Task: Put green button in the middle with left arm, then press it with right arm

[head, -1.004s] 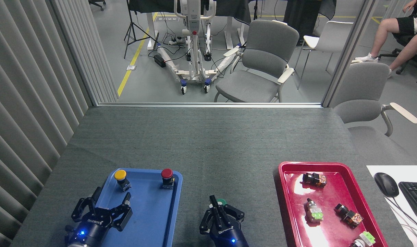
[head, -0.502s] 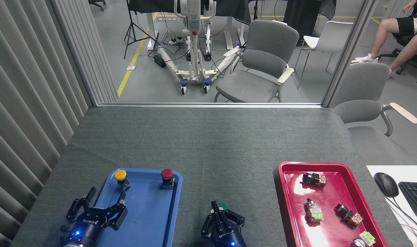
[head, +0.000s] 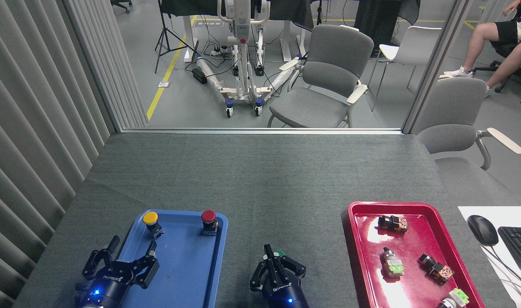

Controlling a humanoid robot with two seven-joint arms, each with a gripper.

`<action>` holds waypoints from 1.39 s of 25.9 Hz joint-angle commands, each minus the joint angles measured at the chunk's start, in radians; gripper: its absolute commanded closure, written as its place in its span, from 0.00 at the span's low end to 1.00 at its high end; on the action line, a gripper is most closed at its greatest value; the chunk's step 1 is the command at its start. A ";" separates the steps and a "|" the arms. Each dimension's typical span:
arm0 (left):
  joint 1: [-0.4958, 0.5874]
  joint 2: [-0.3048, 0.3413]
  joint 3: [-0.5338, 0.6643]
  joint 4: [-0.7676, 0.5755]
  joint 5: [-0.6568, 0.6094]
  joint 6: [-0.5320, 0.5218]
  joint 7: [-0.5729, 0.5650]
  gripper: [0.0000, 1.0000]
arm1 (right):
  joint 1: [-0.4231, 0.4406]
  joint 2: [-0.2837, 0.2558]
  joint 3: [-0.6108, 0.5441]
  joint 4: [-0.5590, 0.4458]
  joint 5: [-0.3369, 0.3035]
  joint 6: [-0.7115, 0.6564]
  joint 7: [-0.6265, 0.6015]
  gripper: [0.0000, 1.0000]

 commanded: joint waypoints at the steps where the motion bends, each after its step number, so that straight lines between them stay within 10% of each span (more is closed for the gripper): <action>1: 0.000 0.000 0.002 -0.003 0.001 0.000 -0.002 0.01 | -0.007 0.015 -0.003 -0.028 0.000 0.006 -0.028 0.96; 9: -0.003 -0.005 0.002 -0.004 0.006 0.007 -0.003 0.01 | -0.026 0.004 -0.047 -0.121 0.002 0.026 -0.027 0.91; 11: -0.003 -0.009 0.002 -0.013 0.008 0.007 -0.006 0.01 | -0.026 0.001 -0.101 -0.124 0.002 0.024 -0.028 0.69; 14: -0.001 -0.011 0.002 -0.030 0.011 0.009 -0.014 0.01 | -0.003 -0.005 -0.191 -0.140 -0.001 0.010 -0.045 0.06; 15: -0.001 -0.011 0.002 -0.032 0.014 0.007 -0.014 0.01 | 0.009 -0.014 -0.213 -0.146 -0.003 0.003 -0.057 0.02; 36: 0.003 -0.009 0.000 -0.055 0.021 0.003 -0.016 0.01 | 0.180 -0.076 -0.460 -0.143 -0.020 -0.134 -0.176 0.01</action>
